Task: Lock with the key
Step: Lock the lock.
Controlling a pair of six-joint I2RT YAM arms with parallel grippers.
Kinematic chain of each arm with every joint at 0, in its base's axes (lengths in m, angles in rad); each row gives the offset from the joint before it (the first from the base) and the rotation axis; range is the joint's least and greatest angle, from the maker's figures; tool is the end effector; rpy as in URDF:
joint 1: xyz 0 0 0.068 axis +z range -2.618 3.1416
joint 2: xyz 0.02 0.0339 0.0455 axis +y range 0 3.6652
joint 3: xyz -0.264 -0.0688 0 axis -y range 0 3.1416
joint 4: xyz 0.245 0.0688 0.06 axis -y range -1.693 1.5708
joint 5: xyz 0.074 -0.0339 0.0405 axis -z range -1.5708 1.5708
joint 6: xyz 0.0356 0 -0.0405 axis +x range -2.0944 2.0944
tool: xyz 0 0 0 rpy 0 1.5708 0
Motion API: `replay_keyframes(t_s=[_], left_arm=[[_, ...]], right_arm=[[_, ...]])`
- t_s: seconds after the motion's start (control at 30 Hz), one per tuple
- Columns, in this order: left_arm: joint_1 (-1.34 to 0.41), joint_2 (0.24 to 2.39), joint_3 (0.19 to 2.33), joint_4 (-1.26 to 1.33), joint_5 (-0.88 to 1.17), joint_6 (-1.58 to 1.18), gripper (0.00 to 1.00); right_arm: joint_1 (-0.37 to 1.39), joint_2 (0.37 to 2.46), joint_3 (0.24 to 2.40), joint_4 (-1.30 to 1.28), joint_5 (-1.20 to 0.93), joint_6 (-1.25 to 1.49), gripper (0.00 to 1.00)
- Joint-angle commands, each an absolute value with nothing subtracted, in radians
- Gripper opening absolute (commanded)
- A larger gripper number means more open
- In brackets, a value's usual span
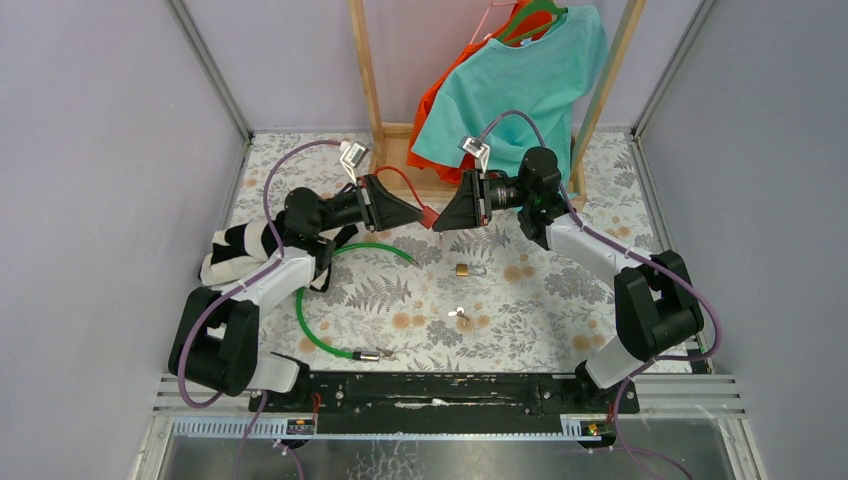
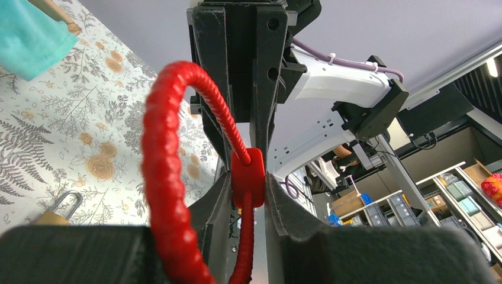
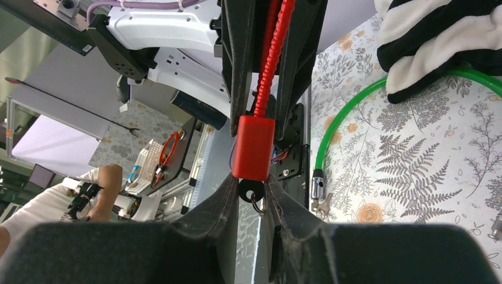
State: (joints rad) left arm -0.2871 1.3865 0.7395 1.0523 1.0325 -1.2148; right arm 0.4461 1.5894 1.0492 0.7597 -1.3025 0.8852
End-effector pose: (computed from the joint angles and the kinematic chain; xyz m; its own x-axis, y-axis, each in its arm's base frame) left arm 0.2676 -0.1109 0.3096 -0.7136 -0.2904 -0.6376 0.6688 -0.0112 -0.7434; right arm 0.2985 0.1808 0.3211 -0.6213 -0.0697 -0.7805 -0.7620 -0.1784 0.6225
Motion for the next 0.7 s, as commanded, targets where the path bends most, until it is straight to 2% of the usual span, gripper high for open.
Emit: replay_keyframes(t_s=[0.0,0.07,0.27,0.57,0.67], left_arm=[[-0.284,1.379,0.747,1.007,0.985,-1.194,0.00],[-0.284,1.383,0.756,0.925,0.965,-1.170,0.00],[-0.284,1.423,0.806,0.680,0.908,-1.095,0.00],[-0.284,1.466,0.814,0.620,0.860,-1.164,0.00],[-0.284,1.465,0.811,0.619,0.859,-1.159,0.00]], right_arm=[[0.454,1.572,1.074,0.711,-1.323,0.791,0.11],[0.454,1.563,1.102,0.596,-1.306,0.683,0.06],[0.459,1.541,1.259,-0.053,-1.118,0.124,0.01],[0.472,1.522,1.295,-0.188,-0.793,-0.036,0.00],[0.473,1.519,1.294,-0.196,-0.762,-0.040,0.03]])
